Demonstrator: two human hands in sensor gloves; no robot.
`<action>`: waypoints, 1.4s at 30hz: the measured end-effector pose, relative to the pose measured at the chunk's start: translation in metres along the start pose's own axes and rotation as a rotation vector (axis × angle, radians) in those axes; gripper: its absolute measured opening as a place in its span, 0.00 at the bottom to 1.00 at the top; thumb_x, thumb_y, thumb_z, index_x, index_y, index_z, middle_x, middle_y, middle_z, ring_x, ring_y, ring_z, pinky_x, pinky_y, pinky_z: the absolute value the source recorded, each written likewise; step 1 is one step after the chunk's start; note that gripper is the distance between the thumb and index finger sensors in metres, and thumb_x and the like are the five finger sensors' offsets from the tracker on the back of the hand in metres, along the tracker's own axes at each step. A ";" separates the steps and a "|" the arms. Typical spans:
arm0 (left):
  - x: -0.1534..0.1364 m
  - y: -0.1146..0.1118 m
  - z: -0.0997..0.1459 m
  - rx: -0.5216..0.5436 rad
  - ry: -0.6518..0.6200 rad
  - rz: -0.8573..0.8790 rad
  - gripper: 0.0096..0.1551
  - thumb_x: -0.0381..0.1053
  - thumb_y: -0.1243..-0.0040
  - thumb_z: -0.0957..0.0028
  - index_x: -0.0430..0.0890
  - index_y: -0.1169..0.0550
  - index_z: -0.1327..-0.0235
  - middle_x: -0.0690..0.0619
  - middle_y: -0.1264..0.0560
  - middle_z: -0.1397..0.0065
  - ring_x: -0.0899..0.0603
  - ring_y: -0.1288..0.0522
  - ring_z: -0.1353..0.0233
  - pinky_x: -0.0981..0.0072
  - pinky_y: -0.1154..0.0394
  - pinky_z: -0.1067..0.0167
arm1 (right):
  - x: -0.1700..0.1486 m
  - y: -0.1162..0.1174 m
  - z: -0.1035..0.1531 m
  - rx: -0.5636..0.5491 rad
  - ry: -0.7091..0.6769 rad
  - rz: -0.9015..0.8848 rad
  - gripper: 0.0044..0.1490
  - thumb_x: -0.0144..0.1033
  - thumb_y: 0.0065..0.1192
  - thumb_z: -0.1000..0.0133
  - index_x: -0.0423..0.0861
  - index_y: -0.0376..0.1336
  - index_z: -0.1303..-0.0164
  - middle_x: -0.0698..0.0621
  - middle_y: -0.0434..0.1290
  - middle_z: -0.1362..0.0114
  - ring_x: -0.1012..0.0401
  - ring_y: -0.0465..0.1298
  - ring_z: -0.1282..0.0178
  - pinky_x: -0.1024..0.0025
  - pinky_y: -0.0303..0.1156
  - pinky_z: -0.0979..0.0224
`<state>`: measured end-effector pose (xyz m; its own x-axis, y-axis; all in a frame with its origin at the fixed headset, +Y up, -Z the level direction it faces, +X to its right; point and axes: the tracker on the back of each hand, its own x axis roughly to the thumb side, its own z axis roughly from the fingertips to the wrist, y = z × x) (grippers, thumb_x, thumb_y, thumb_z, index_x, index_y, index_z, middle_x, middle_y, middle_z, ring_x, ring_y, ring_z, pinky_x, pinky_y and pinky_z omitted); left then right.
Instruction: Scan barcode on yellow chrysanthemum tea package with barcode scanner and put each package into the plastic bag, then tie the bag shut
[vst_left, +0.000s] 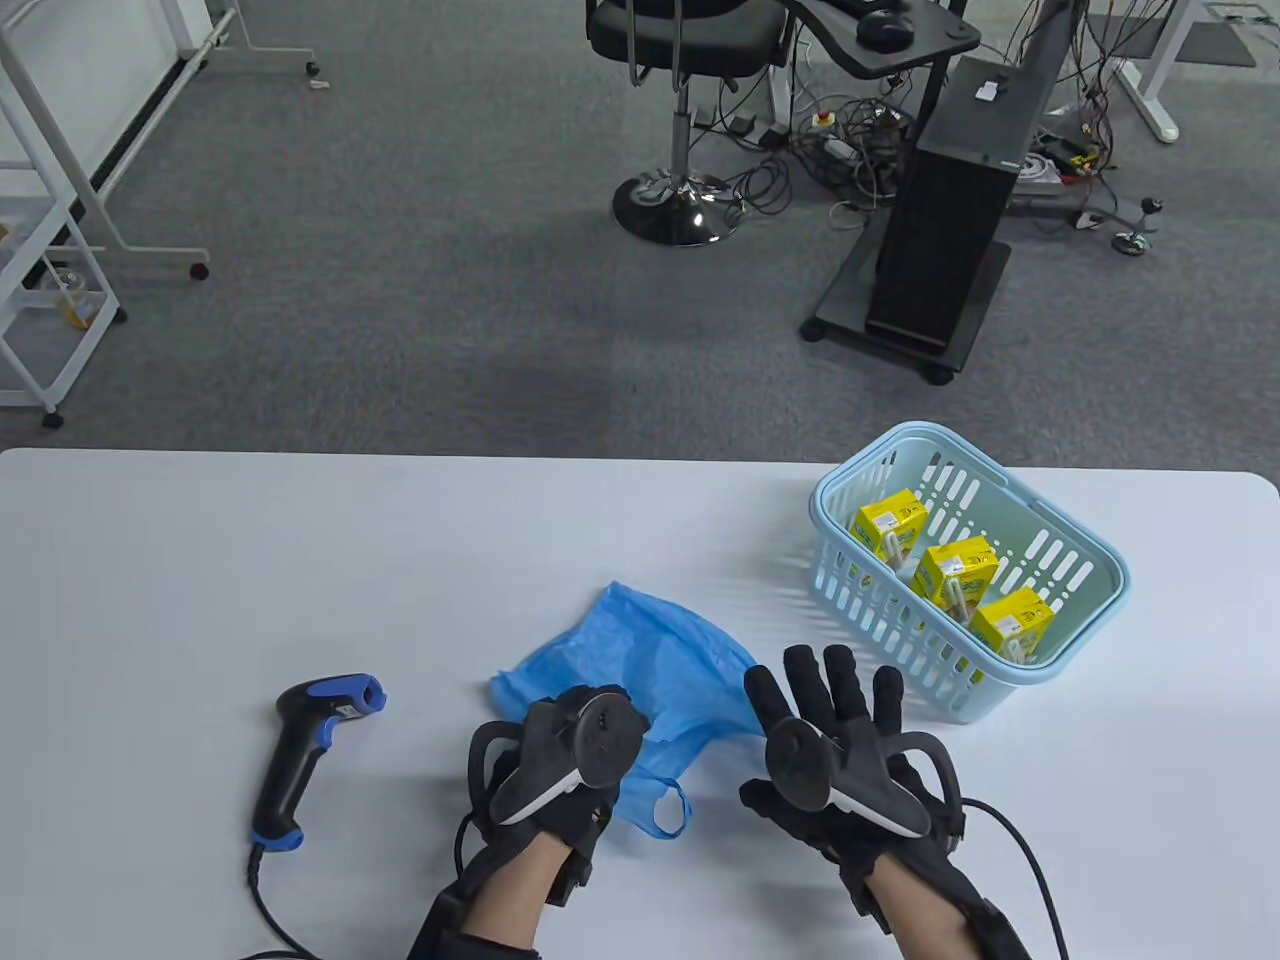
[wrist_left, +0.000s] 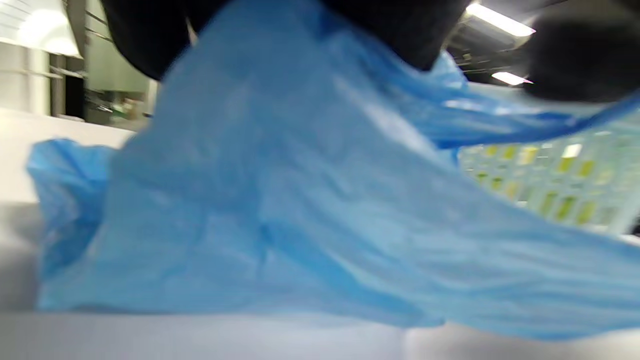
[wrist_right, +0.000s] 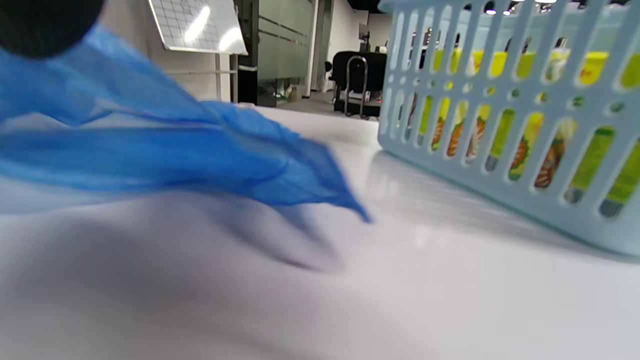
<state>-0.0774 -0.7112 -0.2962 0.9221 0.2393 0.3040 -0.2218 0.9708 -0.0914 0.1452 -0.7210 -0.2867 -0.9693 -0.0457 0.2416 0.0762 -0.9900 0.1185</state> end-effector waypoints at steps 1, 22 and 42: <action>0.004 0.000 0.001 -0.011 -0.053 0.023 0.18 0.46 0.30 0.52 0.60 0.13 0.50 0.52 0.20 0.30 0.39 0.22 0.26 0.38 0.30 0.33 | 0.004 0.011 -0.001 -0.041 -0.026 0.020 0.68 0.68 0.56 0.61 0.60 0.22 0.26 0.47 0.28 0.17 0.45 0.29 0.17 0.31 0.22 0.27; 0.033 -0.021 0.010 -0.055 -0.128 -0.254 0.20 0.45 0.29 0.52 0.61 0.14 0.47 0.54 0.19 0.31 0.41 0.22 0.27 0.37 0.30 0.33 | -0.005 0.010 0.015 -0.316 0.009 0.095 0.30 0.52 0.60 0.58 0.54 0.76 0.50 0.53 0.74 0.30 0.53 0.72 0.27 0.51 0.69 0.28; 0.057 -0.037 0.012 -0.226 0.009 -0.274 0.49 0.57 0.33 0.49 0.42 0.39 0.17 0.34 0.41 0.16 0.22 0.38 0.20 0.26 0.38 0.33 | 0.014 0.005 0.022 -0.349 -0.020 0.073 0.28 0.55 0.62 0.60 0.51 0.76 0.58 0.55 0.75 0.33 0.55 0.76 0.30 0.56 0.77 0.34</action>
<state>-0.0198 -0.7336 -0.2644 0.9405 -0.0305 0.3385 0.1091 0.9703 -0.2157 0.1373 -0.7236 -0.2617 -0.9593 -0.1187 0.2561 0.0573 -0.9702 -0.2352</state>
